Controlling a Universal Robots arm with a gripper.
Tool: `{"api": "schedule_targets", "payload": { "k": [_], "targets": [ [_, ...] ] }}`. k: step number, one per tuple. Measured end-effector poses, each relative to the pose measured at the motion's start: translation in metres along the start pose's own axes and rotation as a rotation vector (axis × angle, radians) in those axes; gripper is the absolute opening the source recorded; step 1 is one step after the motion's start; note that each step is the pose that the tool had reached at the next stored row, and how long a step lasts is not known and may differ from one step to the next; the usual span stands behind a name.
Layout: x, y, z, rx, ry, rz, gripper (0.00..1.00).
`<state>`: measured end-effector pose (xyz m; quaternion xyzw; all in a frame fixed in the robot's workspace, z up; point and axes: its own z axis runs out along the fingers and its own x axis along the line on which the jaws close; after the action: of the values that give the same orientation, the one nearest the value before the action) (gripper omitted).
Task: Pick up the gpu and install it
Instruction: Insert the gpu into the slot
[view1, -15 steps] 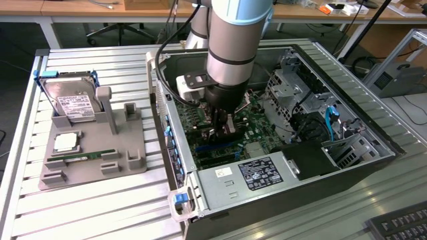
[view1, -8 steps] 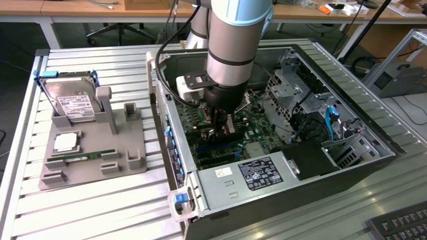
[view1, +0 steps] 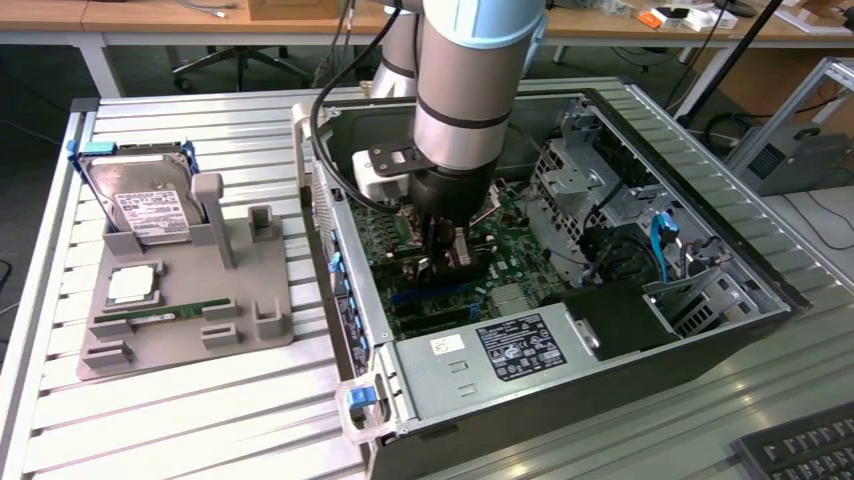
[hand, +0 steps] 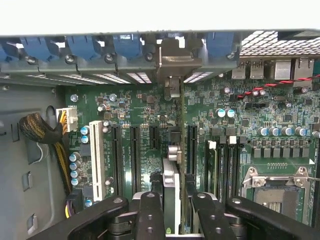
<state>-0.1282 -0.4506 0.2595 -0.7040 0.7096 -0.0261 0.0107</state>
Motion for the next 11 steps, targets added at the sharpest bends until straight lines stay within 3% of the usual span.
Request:
{"api": "schedule_targets", "payload": {
  "k": [7,11],
  "targets": [
    [0.0000,0.0000,-0.0001,-0.0004,0.0068,0.010,0.27],
    [0.0000,0.0000,-0.0001,-0.0005,0.0073,0.011,0.27]
  ]
}}
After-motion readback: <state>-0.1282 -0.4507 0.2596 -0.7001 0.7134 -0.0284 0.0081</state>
